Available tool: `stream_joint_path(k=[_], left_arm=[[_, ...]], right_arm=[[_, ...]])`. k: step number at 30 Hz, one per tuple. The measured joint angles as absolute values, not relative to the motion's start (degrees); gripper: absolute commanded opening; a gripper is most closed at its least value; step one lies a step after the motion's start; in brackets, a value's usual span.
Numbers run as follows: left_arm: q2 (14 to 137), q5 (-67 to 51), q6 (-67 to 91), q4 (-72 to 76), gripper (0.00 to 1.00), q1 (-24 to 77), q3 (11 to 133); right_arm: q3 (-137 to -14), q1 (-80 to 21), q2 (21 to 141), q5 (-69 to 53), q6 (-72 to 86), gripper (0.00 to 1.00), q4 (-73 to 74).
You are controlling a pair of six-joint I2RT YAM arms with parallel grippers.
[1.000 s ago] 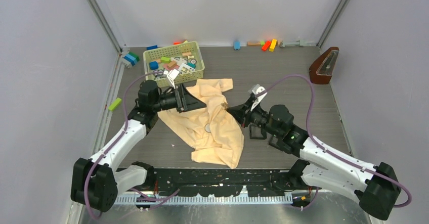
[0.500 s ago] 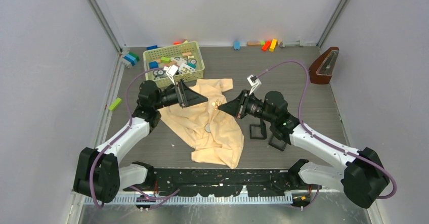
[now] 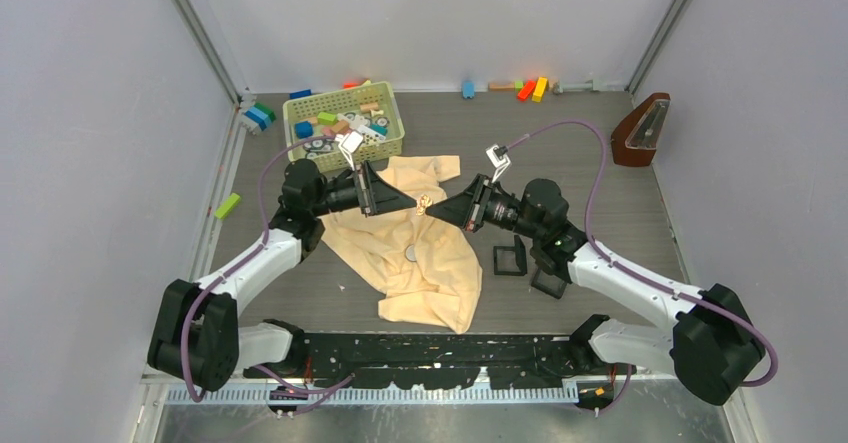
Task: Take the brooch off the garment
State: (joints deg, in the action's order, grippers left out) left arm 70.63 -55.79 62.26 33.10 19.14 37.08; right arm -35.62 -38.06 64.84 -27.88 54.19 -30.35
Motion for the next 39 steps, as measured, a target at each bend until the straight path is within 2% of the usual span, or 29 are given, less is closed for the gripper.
stream_joint_path(k=[4,11,15,17,18,19,21,22,24,27,33,36,39], left_arm=[[70.6,-56.2,62.7,33.3,0.19,19.4,37.1],[70.7,-56.9,62.8,33.6,0.20,19.5,37.1],[70.9,-57.6,63.2,33.8,0.11,19.5,37.1],[71.3,-58.0,63.8,34.2,0.00,19.5,37.1],[71.6,-58.2,64.2,34.6,0.00,19.5,37.1],[71.9,-58.4,64.6,35.1,0.00,19.5,37.1],[72.4,-58.5,65.5,36.1,0.00,19.4,37.1],[72.5,-58.5,65.6,36.3,0.00,19.4,37.1],[72.5,-58.4,65.1,35.6,0.00,19.4,37.2],[71.6,-57.4,62.1,31.0,0.00,19.5,37.4],[68.3,-54.2,56.1,21.6,0.00,19.6,38.3],[67.4,-52.9,54.5,19.0,0.00,19.8,38.8],[66.8,-51.5,52.9,16.1,0.00,20.2,39.3]], right_arm=[[-35.6,-38.0,65.0,-28.3,54.4,0.00,-30.3],[-35.6,-38.0,65.3,-28.6,54.5,0.00,-30.1],[-35.6,-38.0,65.8,-28.8,54.7,0.00,-30.2],[-35.6,-38.0,66.2,-28.9,54.8,0.00,-30.3],[-35.6,-38.0,66.4,-29.0,54.8,0.00,-30.3],[-35.6,-38.0,66.6,-29.1,54.8,0.02,-30.3],[-35.6,-37.8,66.8,-29.1,54.9,0.14,-30.4],[-35.6,-37.8,66.9,-29.0,55.0,0.23,-30.5],[-35.6,-37.8,66.9,-29.0,55.6,0.32,-30.7],[-35.4,-37.8,66.9,-28.6,56.4,0.38,-31.3],[-34.5,-37.9,66.9,-27.5,59.9,0.58,-33.6],[-34.5,-38.3,67.4,-26.5,61.4,0.61,-35.4],[-34.5,-39.6,68.3,-24.6,61.9,0.56,-35.7]])
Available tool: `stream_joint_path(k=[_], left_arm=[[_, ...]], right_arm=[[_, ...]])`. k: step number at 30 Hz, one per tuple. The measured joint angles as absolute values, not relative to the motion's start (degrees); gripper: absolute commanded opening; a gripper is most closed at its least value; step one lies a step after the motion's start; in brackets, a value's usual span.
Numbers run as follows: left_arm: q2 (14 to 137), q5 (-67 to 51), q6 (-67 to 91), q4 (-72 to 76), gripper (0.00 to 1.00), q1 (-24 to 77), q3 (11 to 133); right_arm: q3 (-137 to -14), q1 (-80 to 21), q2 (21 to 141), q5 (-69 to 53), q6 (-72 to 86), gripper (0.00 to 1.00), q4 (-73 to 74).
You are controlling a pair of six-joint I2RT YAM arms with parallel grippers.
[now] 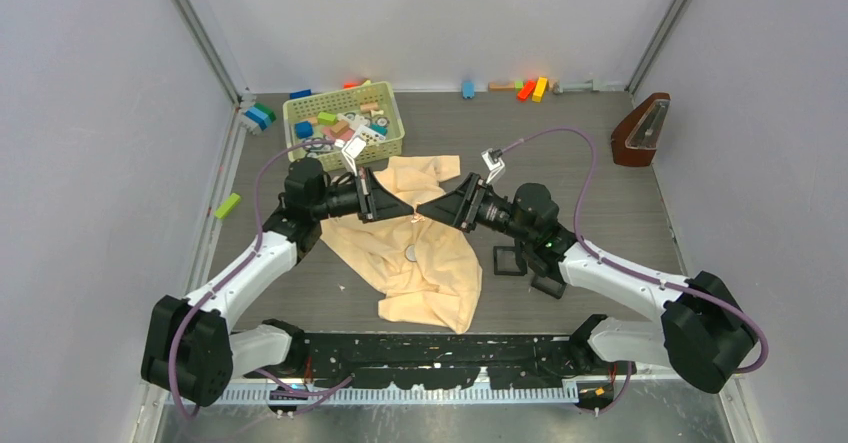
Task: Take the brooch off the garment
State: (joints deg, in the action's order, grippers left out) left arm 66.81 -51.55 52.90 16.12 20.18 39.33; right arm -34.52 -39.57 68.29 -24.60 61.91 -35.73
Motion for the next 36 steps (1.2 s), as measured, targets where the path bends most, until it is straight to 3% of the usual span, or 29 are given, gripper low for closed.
stream_joint_path(k=[7,19,28,36], left_arm=[[65.3,-49.6,50.4,10.8,0.00,20.8,39.9],[64.9,-49.0,50.2,9.1,0.00,21.5,40.2],[64.5,-49.0,49.2,8.4,0.00,22.5,40.2],[64.3,-49.0,50.0,7.9,0.00,22.5,40.2]], right_arm=[[-35.4,-42.5,68.6,-19.6,59.6,0.40,-30.8],[-35.9,-43.3,68.6,-17.0,57.6,0.38,-28.5],[-35.9,-43.5,68.6,-15.4,57.1,0.25,-28.0],[-35.6,-43.6,68.2,-14.7,57.0,0.21,-28.0]])
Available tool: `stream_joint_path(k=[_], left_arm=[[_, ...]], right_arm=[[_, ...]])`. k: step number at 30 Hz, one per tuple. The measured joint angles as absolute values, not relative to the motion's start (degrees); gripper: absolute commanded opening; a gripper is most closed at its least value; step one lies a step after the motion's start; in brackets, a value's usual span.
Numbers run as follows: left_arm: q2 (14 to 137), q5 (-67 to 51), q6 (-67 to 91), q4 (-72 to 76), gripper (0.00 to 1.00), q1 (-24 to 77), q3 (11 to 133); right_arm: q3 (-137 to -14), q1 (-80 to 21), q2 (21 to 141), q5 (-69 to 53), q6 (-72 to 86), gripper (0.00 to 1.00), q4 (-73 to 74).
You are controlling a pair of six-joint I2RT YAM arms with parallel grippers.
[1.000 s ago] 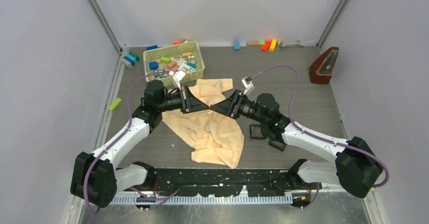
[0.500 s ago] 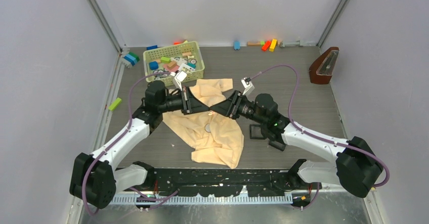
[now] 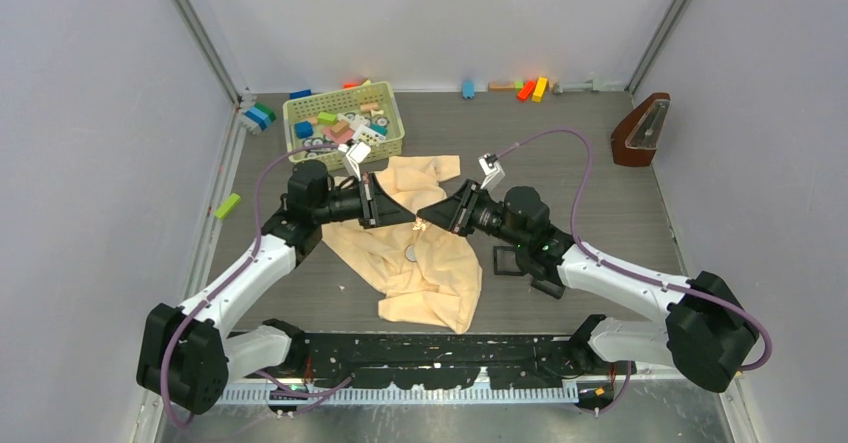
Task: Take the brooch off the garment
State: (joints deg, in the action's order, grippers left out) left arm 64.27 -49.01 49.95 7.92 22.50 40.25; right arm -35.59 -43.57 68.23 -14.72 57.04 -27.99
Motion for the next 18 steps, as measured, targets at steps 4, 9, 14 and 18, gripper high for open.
stream_joint_path(k=[4,9,14,18], left_arm=[[64.3,-49.0,51.6,8.0,0.00,22.5,40.2],[65.3,-49.1,55.1,9.4,0.00,22.5,40.2],[66.4,-49.3,60.1,12.9,0.00,22.5,39.7],[66.5,-49.1,63.8,15.0,0.00,22.5,38.9]], right_arm=[[-35.3,-43.7,67.8,-14.5,56.8,0.21,-28.1],[-35.1,-43.7,67.7,-14.0,56.4,0.20,-28.4],[-35.1,-43.7,67.2,-12.7,55.6,0.17,-28.7],[-35.1,-43.7,67.1,-12.3,55.0,0.16,-29.0]])
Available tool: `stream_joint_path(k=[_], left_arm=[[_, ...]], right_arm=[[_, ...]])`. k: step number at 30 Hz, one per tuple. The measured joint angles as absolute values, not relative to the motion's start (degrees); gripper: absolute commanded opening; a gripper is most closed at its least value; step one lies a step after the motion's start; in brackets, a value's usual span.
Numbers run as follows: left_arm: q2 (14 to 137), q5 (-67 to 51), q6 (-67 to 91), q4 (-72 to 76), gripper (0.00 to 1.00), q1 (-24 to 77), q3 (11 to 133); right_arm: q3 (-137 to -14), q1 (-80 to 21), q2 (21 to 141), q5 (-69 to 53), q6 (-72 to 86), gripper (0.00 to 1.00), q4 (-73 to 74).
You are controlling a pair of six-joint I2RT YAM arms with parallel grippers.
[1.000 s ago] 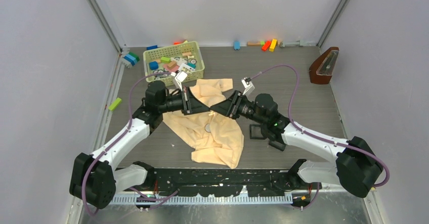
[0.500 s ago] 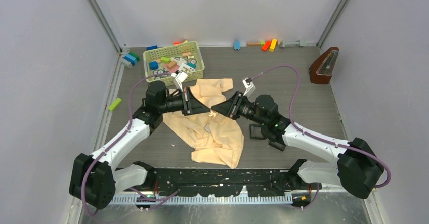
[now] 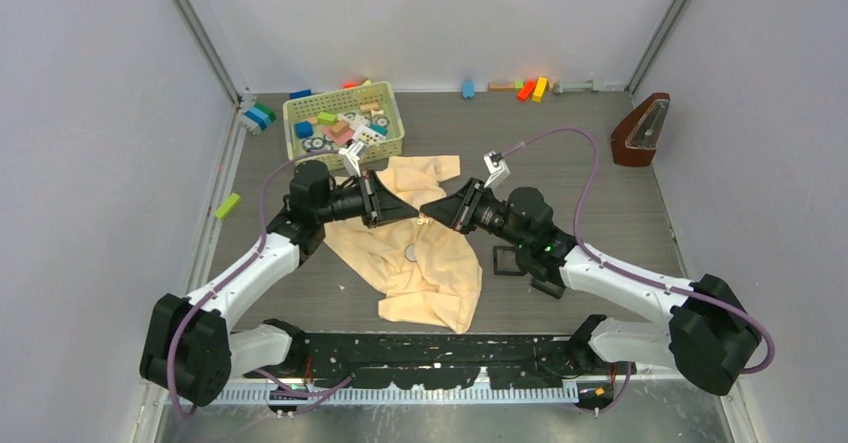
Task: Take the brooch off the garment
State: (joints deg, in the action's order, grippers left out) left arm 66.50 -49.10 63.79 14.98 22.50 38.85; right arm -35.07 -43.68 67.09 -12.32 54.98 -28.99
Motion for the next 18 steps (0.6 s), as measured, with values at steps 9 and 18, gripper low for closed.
stream_joint_path(k=[9,18], left_arm=[[66.5,-48.2,68.4,16.7,0.00,22.7,38.6],[66.5,-45.5,70.2,17.1,0.00,23.5,38.1]], right_arm=[[-35.0,-43.9,66.5,-11.1,53.3,0.15,-29.8],[-34.8,-45.4,66.3,-7.1,51.3,0.15,-29.9]])
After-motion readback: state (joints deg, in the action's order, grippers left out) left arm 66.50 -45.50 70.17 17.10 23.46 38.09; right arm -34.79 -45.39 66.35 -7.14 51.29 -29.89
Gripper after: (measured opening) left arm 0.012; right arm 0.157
